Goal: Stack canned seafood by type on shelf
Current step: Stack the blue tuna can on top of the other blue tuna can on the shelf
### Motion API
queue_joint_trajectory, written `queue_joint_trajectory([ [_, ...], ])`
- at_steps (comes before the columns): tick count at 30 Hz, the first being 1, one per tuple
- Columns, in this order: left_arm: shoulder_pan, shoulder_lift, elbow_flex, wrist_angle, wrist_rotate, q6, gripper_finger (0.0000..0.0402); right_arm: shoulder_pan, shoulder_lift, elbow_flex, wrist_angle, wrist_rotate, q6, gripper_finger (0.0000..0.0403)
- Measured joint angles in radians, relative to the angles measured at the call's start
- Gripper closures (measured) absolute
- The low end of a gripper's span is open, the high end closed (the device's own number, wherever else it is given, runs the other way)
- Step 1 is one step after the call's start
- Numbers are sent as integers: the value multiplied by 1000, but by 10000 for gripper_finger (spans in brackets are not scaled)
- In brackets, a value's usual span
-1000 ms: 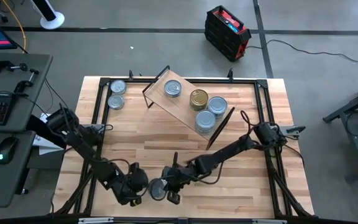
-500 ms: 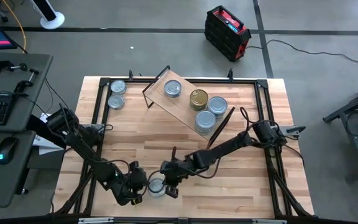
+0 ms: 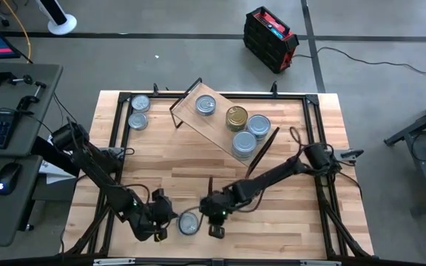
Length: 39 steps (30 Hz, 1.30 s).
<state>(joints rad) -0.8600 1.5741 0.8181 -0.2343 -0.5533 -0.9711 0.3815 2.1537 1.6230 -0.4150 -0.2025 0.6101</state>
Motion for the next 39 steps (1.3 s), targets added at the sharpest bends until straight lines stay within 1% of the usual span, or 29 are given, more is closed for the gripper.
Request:
queue_joint_trajectory([
  [3, -2, 23, 0, 33, 23, 22, 401, 16, 46, -2, -21, -19, 3, 403],
  [5, -1, 44, 0, 68, 30, 44, 401, 23, 74, -3, 30, -19, 25, 403],
  [7, 4, 70, 2, 131, 63, 71, 401, 27, 93, -2, 80, -22, 53, 403],
  [10, 6, 100, -1, 124, 89, 94, 401, 27, 111, -2, 127, 1, 101, 403],
  [13, 9, 106, 0, 109, 92, 71, 401, 27, 110, -1, 173, 45, 120, 403],
  [16, 10, 121, 2, 111, 90, 82, 401, 23, 109, 0, 196, 61, 122, 403],
  [20, 10, 154, 5, 130, 87, 98, 401, 10, 110, -1, 217, 118, 123, 403],
  [24, 7, 167, 5, 137, 96, 92, 401, -6, 111, -4, 256, 110, 126, 403],
  [30, 5, 169, 4, 134, 105, 102, 401, -22, 103, -5, 286, 127, 123, 403],
  [36, 4, 171, 5, 135, 113, 112, 401, -25, 71, -1, 365, 99, 126, 403],
  [39, 12, 184, -6, 96, 85, 131, 401, -22, 64, 5, 423, 80, 126, 403],
])
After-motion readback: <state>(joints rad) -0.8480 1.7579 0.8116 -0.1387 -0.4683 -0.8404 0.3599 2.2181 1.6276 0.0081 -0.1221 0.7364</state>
